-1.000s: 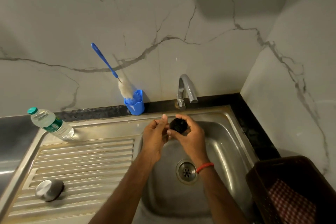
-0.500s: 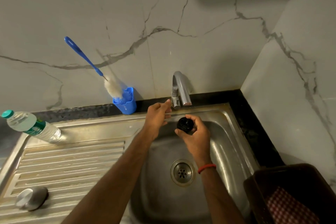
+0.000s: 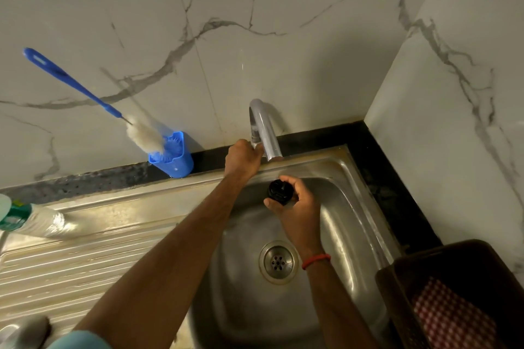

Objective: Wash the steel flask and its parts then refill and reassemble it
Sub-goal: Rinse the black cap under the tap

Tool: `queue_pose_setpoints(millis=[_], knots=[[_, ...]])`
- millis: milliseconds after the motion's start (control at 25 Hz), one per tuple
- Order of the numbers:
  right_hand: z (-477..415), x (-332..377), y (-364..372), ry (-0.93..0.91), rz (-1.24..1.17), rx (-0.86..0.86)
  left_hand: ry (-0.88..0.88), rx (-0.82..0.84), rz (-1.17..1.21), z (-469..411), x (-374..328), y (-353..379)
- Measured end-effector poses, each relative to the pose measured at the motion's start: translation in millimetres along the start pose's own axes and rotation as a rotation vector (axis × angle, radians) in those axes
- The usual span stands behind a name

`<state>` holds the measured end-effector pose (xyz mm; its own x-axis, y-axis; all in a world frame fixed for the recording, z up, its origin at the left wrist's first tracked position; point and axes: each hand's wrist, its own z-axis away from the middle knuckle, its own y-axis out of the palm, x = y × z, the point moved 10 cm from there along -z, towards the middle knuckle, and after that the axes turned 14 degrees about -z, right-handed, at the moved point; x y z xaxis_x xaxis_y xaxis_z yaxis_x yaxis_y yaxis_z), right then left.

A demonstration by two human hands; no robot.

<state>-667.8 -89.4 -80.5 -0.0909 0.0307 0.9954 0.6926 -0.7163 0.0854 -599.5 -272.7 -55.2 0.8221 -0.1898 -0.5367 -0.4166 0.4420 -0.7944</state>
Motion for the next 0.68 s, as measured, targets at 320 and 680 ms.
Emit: queue_pose_setpoints(millis=[320,680], knots=[[2,9,7,-0.063,0.09,0.083,-0.067,0.116,0.436,25,41,23],[9,15,21,-0.116,0.133,0.208,-0.295,0.311,0.813,63,76,65]])
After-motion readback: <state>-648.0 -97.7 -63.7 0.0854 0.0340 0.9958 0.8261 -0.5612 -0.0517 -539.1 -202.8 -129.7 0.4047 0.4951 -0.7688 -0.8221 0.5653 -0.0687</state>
